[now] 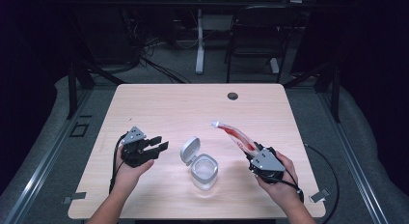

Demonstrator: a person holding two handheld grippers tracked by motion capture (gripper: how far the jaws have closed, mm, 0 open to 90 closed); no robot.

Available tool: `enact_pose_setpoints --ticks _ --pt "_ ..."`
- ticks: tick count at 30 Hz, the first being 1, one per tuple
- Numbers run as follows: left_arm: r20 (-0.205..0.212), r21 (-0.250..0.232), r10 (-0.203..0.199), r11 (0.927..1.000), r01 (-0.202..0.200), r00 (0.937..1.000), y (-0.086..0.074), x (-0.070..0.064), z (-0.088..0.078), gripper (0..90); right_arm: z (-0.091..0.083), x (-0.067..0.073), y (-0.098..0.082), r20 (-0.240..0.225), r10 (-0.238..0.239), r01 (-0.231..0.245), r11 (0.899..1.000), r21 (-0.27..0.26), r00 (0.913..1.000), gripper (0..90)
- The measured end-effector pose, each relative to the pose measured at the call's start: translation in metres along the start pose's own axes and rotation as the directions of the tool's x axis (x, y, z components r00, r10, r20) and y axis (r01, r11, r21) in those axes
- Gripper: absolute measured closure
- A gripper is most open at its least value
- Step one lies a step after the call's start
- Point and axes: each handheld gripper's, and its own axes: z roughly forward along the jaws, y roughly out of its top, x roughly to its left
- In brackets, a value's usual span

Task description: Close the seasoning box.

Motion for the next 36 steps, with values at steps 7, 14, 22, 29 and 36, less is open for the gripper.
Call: enact_pose_setpoints --ticks 7,14,22,29,36 --pt "-0.002 0.002 -0.001 1.0000 0.001 1.0000 0.000 -0.001 0.001 60.6 -0.012 0.002 0.001 0.024 -0.037 0.038 0.999 -0.025 0.9990 56.7" --pt "-0.004 0.000 0.003 1.0000 -0.003 1.0000 0.000 -0.002 0.000 60.6 -0.019 0.005 0.002 0.089 -0.138 0.139 0.990 -0.005 0.9864 56.9" --pt "0.000 -0.002 0.003 1.0000 -0.003 1.0000 0.000 -0.002 0.000 59.9 -0.023 0.008 0.000 0.118 -0.206 0.207 0.978 0.007 0.9714 57.0" --pt "0.001 -0.002 0.003 1.0000 -0.003 1.0000 0.001 -0.004 0.000 59.1 -0.025 0.007 -0.001 0.124 -0.213 0.215 0.977 -0.003 0.9690 57.0" --pt "0.007 -0.011 0.005 0.9999 -0.005 1.0000 0.008 -0.008 -0.001 59.0 -0.029 0.005 0.000 0.128 -0.230 0.232 0.973 0.001 0.9648 57.0"
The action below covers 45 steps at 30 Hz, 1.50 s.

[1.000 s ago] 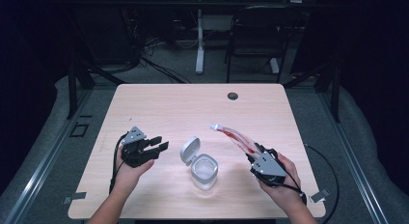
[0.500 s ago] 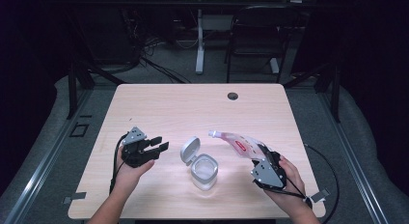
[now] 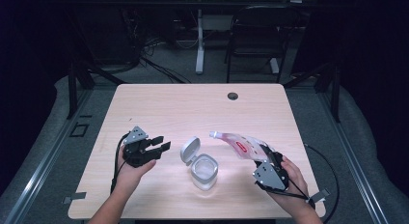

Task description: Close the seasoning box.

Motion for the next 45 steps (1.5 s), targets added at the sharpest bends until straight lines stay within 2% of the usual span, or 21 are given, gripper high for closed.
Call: enact_pose_setpoints --ticks 4,5,7,14,16,30,39,45 --pt "0.002 -0.002 0.011 0.9999 -0.011 0.9999 0.005 -0.003 -0.003 59.0 -0.003 -0.004 0.002 0.003 -0.016 0.016 1.000 -0.004 0.9999 57.0" --pt "0.001 0.002 0.023 0.9997 -0.023 0.9997 0.007 -0.005 -0.006 59.0 -0.004 -0.005 0.003 0.007 -0.020 0.020 1.000 -0.007 0.9998 57.1" --pt "0.012 -0.005 0.021 0.9998 -0.021 0.9997 0.008 -0.007 -0.012 59.0 -0.006 -0.007 0.004 0.011 -0.025 0.025 1.000 -0.009 0.9996 57.0" --pt "0.038 -0.009 0.040 0.9992 -0.040 0.9985 0.007 -0.017 -0.022 58.9 -0.011 -0.008 0.006 0.018 -0.061 0.062 0.998 -0.012 0.9980 57.1" --pt "0.052 -0.004 0.058 0.9983 -0.058 0.9970 0.005 -0.023 -0.022 58.9 -0.012 -0.007 0.005 0.014 -0.066 0.066 0.998 -0.009 0.9977 57.1" --pt "0.099 -0.008 0.099 0.9951 -0.099 0.9901 -0.001 -0.048 -0.025 58.9 -0.019 -0.004 0.000 0.013 -0.054 0.054 0.999 0.001 0.9985 57.2" --pt "0.139 0.002 0.108 0.9940 -0.109 0.9844 -0.005 -0.059 -0.020 60.2 -0.018 -0.002 0.000 0.015 -0.048 0.049 0.999 -0.006 0.9987 57.3" --pt "0.136 0.017 0.111 0.9934 -0.114 0.9846 -0.005 -0.062 -0.009 60.1 -0.018 -0.001 0.000 0.014 -0.042 0.042 0.999 -0.006 0.9990 57.3"
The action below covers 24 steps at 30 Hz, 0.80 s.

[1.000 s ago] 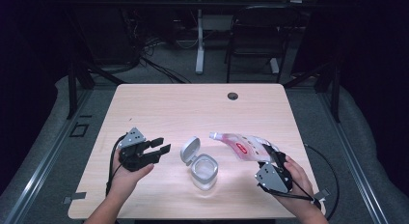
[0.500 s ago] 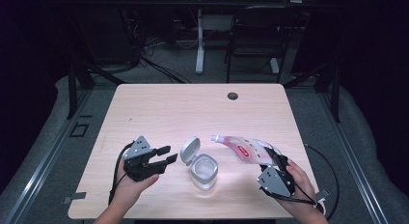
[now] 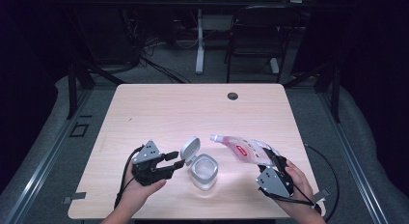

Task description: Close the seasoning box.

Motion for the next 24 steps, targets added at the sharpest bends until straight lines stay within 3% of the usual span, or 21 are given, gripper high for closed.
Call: enact_pose_setpoints --ticks 6,9,13,24 --pt "-0.017 0.008 -0.001 1.0000 0.002 0.9999 0.000 0.000 0.005 65.6 0.001 0.002 0.000 -0.008 0.004 -0.004 1.000 -0.006 1.0000 57.4" --pt "-0.005 0.006 -0.007 1.0000 0.007 1.0000 0.001 0.002 0.006 69.1 0.001 0.003 0.000 -0.012 0.002 -0.002 1.000 -0.003 0.9999 57.4" --pt "-0.006 0.010 0.011 0.9999 -0.011 0.9999 0.002 0.001 0.006 77.6 0.000 0.004 0.000 -0.012 -0.006 0.006 1.000 -0.003 0.9999 57.5" --pt "-0.018 0.022 0.009 0.9997 -0.008 0.9998 0.009 0.008 0.012 79.1 0.000 0.006 0.000 -0.009 -0.026 0.026 1.000 -0.001 0.9996 57.5"
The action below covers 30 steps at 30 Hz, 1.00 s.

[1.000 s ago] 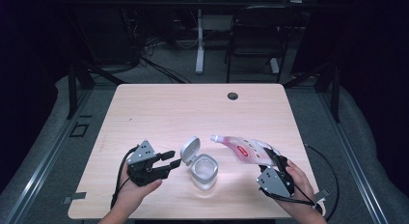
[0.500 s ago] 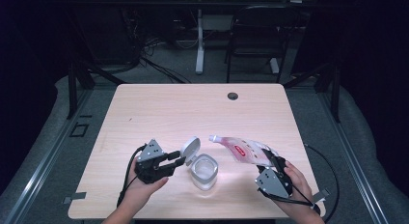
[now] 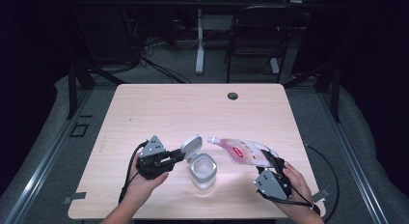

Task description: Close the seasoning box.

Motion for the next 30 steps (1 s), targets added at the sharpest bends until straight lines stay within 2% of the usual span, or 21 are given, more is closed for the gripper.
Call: enact_pose_setpoints --ticks 13,15,16,20,25,30 --pt "-0.018 -0.014 -0.024 0.9996 0.024 0.9995 0.005 0.011 0.009 79.5 -0.001 0.001 0.001 -0.004 -0.009 0.009 1.000 -0.003 1.0000 57.7" --pt "-0.023 -0.026 -0.024 0.9994 0.023 0.9995 0.004 0.009 0.008 74.5 -0.002 0.000 0.001 0.002 -0.020 0.020 1.000 0.003 0.9998 57.7" --pt "-0.034 -0.043 -0.023 0.9988 0.022 0.9992 0.004 0.008 0.005 71.2 -0.002 0.000 0.001 0.004 -0.023 0.023 1.000 0.004 0.9997 57.7" --pt "-0.036 -0.048 -0.028 0.9985 0.026 0.9990 0.004 0.007 -0.002 64.7 -0.002 0.001 0.001 0.005 -0.025 0.025 1.000 0.004 0.9997 57.7" --pt "-0.036 -0.060 -0.014 0.9981 0.012 0.9992 0.001 0.003 -0.014 62.9 -0.006 0.002 0.002 0.011 -0.069 0.069 0.998 0.015 0.9975 57.7" --pt "-0.017 -0.059 -0.020 0.9981 0.019 0.9997 0.000 0.001 -0.020 62.0 -0.008 0.002 0.006 0.019 -0.101 0.101 0.995 0.012 0.9947 57.8"
